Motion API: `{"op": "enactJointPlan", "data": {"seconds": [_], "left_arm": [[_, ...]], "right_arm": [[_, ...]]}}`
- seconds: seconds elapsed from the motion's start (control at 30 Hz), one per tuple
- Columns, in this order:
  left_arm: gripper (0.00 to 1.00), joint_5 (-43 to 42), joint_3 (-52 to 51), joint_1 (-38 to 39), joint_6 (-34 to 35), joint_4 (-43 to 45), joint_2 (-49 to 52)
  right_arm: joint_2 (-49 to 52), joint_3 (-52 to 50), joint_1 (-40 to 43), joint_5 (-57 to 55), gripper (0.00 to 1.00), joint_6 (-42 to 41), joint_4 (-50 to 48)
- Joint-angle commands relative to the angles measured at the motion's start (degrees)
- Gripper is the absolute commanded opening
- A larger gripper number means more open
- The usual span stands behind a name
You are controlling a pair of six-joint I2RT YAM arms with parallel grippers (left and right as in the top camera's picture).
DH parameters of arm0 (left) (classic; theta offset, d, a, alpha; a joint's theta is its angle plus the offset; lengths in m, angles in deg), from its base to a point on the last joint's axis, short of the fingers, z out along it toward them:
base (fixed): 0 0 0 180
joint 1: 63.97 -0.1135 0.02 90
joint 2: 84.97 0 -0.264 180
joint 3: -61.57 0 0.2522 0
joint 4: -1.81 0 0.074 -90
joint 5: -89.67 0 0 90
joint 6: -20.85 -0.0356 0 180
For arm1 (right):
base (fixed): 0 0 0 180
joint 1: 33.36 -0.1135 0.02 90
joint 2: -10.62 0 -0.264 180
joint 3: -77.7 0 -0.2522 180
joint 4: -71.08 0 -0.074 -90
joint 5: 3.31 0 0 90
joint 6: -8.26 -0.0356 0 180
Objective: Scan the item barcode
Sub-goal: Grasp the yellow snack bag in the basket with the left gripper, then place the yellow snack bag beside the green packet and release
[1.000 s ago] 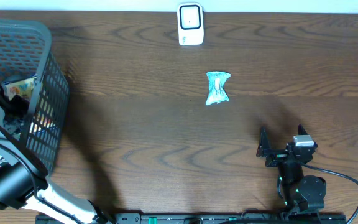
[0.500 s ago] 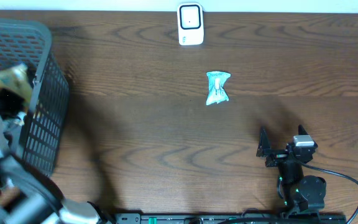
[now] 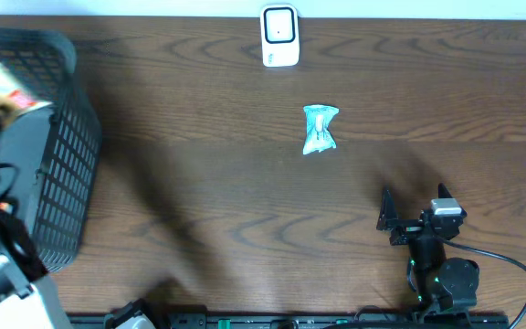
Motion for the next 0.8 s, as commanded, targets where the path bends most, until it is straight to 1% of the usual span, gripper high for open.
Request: {"op": "enactJointPlan", "data": {"seconds": [0.0,0.1,0.23,0.43,0.6,0.73,0.77], "left_arm": [[0.07,-4.9,0.37,9.51,2.1,0.39,0.33],[0.07,-6.6,0.35,18.03,2.16,0.02,2.54],[0.07,-6.56,0.35,28.72,2.16,-0.98,7.17],[0.07,-5.4,0.35,42.27,2.21,-0.96,18.71],[0.07,-0.79,0.35,50.14,2.21,-0.9,31.45],[0.07,4.07,0.35,53.53,2.23,-0.76,40.09],[0.07,4.15,0.35,54.12,2.25,-0.44,42.05]], "right_arm": [[-0.37,-0.07,0.5,-0.07,0.99,-0.59,0.24],[-0.37,-0.07,0.5,-0.07,0.99,-0.59,0.24],[-0.37,-0.07,0.5,-0.07,0.99,-0.59,0.24],[-0.37,-0.07,0.5,-0.07,0.99,-0.59,0.24],[-0.37,-0.07,0.5,-0.07,0.99,-0.59,0.24],[-0.37,-0.07,0.5,-0.07,0.99,-0.59,0.24],[-0.37,-0.07,0.5,-0.07,0.99,-0.59,0.24]]}}
